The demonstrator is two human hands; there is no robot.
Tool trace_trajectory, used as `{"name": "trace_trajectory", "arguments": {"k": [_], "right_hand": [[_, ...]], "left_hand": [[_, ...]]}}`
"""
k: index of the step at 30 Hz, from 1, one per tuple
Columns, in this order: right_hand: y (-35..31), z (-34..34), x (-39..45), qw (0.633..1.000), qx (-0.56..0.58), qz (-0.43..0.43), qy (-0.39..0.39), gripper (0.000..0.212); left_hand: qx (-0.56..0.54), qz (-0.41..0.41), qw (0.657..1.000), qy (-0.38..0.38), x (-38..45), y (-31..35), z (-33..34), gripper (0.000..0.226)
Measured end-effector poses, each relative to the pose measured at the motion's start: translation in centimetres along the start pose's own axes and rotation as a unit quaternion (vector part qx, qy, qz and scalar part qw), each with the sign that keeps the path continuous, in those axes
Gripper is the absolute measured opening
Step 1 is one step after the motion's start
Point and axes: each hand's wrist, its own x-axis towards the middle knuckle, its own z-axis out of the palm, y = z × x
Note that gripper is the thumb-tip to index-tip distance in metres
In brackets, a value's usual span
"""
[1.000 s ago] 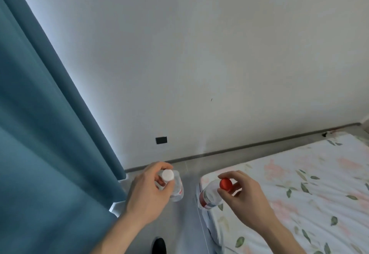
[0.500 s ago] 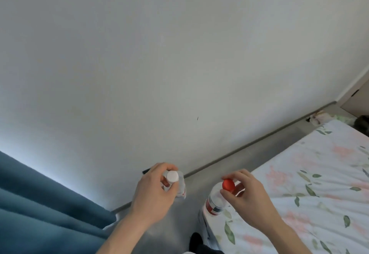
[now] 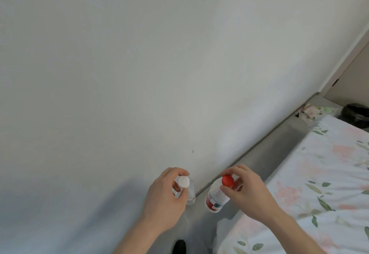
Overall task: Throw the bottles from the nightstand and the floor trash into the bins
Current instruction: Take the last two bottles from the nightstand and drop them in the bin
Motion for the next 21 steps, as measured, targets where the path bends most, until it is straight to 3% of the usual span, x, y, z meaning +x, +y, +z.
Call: {"name": "trace_trajectory", "arguments": {"k": [9,21], "right_hand": [[0.1,-1.5,4.2,0.991,0.032,0.077,0.107,0.023],[7.4,-10.4,11.1,0.961,0.059,0.157,0.219,0.024]], "left_hand": [[0.005,0.103,0.988,-0.114,12.2,0.9,1.4,0.033],[-0.029,0.184,0.965,-0.186,27.4,9.6,10.3,0.033]]}}
